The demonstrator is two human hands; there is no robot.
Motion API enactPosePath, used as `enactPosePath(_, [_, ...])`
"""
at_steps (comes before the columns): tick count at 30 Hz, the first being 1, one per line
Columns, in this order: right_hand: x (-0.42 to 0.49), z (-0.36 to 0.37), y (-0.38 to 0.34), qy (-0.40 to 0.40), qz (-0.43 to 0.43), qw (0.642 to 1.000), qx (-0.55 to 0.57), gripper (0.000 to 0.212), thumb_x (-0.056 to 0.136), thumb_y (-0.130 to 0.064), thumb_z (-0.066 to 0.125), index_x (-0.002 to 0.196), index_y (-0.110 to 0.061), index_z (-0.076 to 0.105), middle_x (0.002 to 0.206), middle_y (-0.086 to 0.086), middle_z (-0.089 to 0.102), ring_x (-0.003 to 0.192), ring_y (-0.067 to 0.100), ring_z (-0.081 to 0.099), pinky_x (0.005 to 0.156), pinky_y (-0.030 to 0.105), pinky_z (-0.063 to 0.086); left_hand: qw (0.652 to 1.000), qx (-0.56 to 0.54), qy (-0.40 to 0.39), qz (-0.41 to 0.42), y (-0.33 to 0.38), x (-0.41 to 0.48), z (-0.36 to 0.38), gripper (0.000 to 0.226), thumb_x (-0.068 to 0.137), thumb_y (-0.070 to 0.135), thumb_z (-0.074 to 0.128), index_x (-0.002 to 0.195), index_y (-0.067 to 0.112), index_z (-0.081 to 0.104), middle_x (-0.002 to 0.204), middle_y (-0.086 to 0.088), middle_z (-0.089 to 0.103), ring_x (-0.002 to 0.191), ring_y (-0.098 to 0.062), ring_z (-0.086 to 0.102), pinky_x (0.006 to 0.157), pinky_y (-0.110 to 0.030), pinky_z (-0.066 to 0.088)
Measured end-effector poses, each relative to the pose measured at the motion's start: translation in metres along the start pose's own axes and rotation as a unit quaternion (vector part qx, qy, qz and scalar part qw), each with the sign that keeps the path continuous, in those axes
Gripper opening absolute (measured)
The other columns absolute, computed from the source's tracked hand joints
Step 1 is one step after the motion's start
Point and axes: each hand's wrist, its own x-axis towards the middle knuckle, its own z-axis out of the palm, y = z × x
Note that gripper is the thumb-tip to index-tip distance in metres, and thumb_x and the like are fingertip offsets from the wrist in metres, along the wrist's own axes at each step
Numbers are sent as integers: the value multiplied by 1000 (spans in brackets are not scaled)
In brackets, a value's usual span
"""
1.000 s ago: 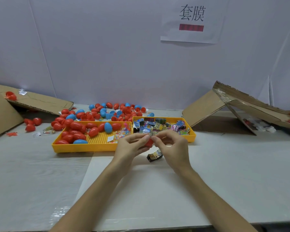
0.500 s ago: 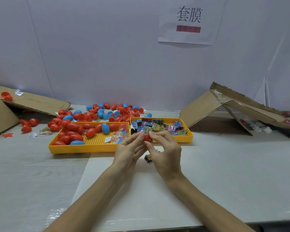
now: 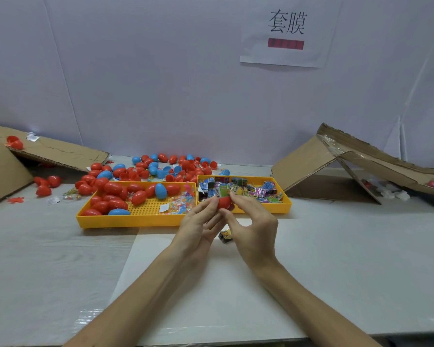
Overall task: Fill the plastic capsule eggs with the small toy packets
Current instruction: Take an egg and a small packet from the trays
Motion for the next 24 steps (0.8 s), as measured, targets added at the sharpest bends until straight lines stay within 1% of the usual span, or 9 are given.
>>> enactPosePath(4, [0, 0, 2, -6, -8, 1000, -14, 34, 74, -3, 87, 106, -2, 77, 102, 6, 76, 96, 14, 69, 93, 9, 47, 1000, 9, -12, 1, 0, 1, -2, 34, 81, 19, 74, 111, 5, 68, 115, -19, 73, 105, -26, 73, 76, -28, 61])
enactPosePath(6, [0, 0, 3, -6, -14, 1000, -14, 32, 74, -1, 87, 104, -1, 77, 100, 7, 75, 94, 11, 68, 92, 8, 47, 1000, 17, -11, 5, 0, 1, -2, 34, 82, 21, 74, 112, 4, 68, 117, -19, 73, 108, -28, 72, 79, -29, 61])
enactPosePath(9, [-1, 0, 4, -8, -18, 1000, -4, 33, 74, 0, 86, 106, -2, 77, 100, 5, 74, 96, 0, 62, 92, 7, 45, 999, 33, -5, 2, 1, 1, -3, 35, 84, 21, 72, 114, 4, 69, 118, -19, 72, 108, -27, 72, 79, -29, 61])
enactPosePath(12, [0, -1, 2, -9, -2, 1000, 13, 39, 77, -5, 85, 115, -6, 75, 104, 1, 73, 100, 3, 64, 92, 9, 45, 999, 37, 2, -11, 1, 1, -3, 29, 84, 23, 73, 109, 8, 72, 114, -17, 74, 102, -23, 74, 76, -28, 61])
enactPosePath(14, [0, -1, 1, -10, 6, 1000, 21, 41, 79, -8, 85, 118, -7, 73, 108, 0, 73, 103, 5, 64, 94, 11, 45, 1000, 22, -12, -17, 2, 0, -3, 29, 85, 23, 72, 109, 7, 71, 114, -17, 74, 105, -22, 73, 77, -27, 61])
enactPosePath(16, [1, -2, 1, -12, 6, 1000, 24, 40, 79, -9, 85, 117, -6, 73, 110, 1, 74, 105, 4, 65, 94, 12, 47, 999, 15, -27, -23, 3, 0, -2, 30, 89, 22, 69, 114, 4, 69, 117, -17, 73, 109, -22, 72, 80, -27, 60])
enactPosePath(19, [1, -1, 4, -6, 2, 1000, 15, 37, 76, -4, 86, 112, -3, 76, 108, 3, 75, 104, 1, 64, 95, 8, 44, 999, 5, -36, -30, 3, -2, -2, 29, 91, 20, 68, 115, 4, 70, 120, -17, 72, 111, -22, 71, 81, -26, 60])
enactPosePath(21, [1, -1, 5, 1, -6, 1000, 9, 35, 74, -2, 86, 108, -2, 77, 105, 4, 75, 102, 0, 63, 94, 6, 43, 999, 2, -41, -31, 3, -1, -3, 25, 89, 19, 69, 109, 5, 74, 119, -16, 73, 110, -22, 71, 81, -26, 60])
enactPosePath(24, [0, -1, 8, 7, -12, 1000, 10, 34, 71, 0, 87, 104, -1, 77, 101, 4, 76, 99, 0, 63, 93, 7, 45, 998, 3, -43, -36, 3, -1, -3, 16, 89, 17, 69, 92, 10, 83, 112, -14, 75, 104, -20, 74, 79, -25, 60])
